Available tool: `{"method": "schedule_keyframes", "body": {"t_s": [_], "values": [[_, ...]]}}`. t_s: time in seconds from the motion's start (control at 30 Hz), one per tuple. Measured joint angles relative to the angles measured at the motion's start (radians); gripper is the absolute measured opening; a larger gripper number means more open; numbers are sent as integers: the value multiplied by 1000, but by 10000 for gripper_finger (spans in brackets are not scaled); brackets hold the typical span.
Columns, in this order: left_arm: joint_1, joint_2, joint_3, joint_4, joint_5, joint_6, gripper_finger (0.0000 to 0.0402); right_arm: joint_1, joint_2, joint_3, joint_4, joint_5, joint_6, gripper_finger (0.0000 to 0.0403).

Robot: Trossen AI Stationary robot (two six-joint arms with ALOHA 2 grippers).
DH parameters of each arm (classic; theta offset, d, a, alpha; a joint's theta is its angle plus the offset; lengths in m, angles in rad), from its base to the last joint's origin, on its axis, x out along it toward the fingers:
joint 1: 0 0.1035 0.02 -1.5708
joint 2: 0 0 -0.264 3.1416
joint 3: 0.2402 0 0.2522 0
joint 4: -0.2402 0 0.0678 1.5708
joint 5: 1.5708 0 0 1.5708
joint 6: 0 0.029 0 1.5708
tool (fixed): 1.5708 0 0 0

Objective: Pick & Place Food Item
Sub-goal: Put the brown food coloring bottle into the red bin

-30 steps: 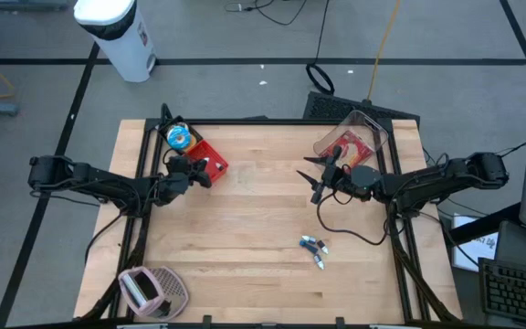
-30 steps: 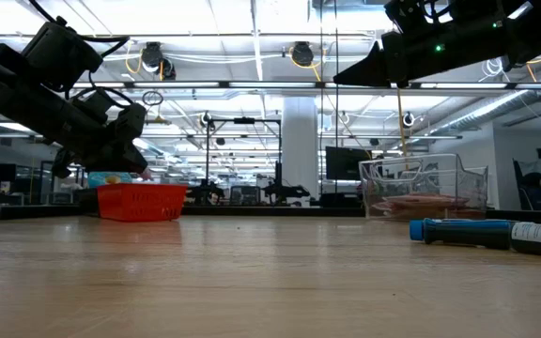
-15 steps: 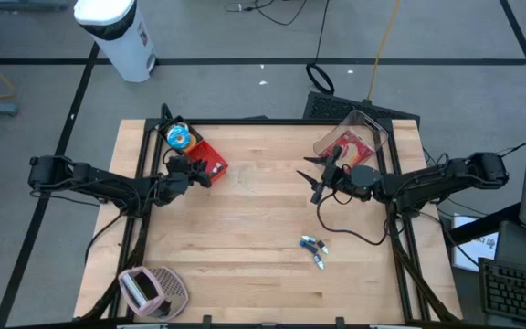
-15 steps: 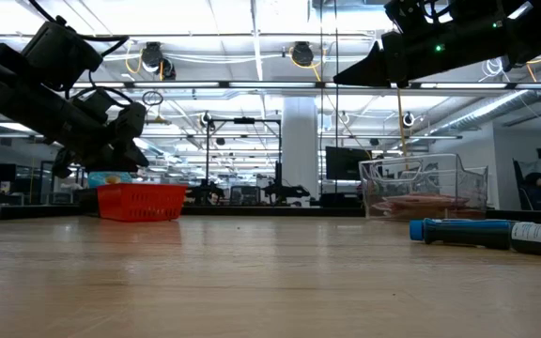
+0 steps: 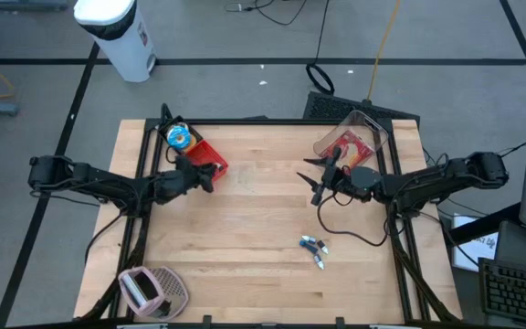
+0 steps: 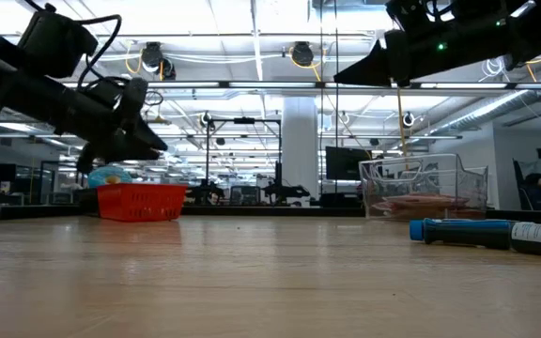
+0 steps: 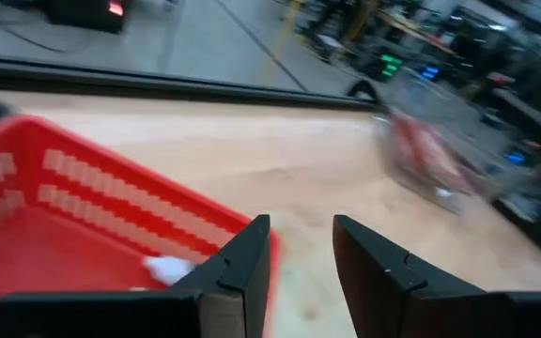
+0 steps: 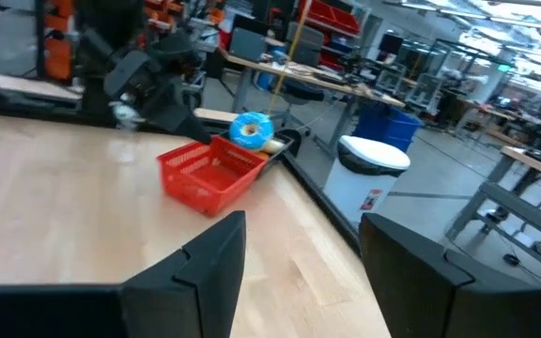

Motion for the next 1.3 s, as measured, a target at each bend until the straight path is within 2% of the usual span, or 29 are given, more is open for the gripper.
{"method": "schedule_keyframes", "body": {"t_s": [0.1,0.17,0.27,0.4,0.5,0.6,0.83,1.0,1.13,1.3], "values": [[0,0,0,42,91,10,118,41,0,0,-21,-1,0,196],[-6,0,0,89,160,58,118,79,0,0,-50,-48,-15,196],[-52,3,0,198,208,167,118,147,1,0,-79,-162,-53,197],[-136,28,27,298,248,270,138,250,0,0,-106,-210,-11,200],[-199,63,85,301,262,310,173,328,-2,0,-176,-210,101,216],[-250,136,145,288,262,336,212,392,-3,1,-276,-202,279,240],[-283,340,288,288,261,334,271,554,19,1,-605,-177,678,262],[-283,458,371,288,261,335,289,660,84,0,-729,-76,862,253],[-279,525,417,288,261,363,291,695,156,1,-726,-24,971,242],[-255,561,447,277,261,381,284,698,248,1,-668,-25,1027,232]]}}
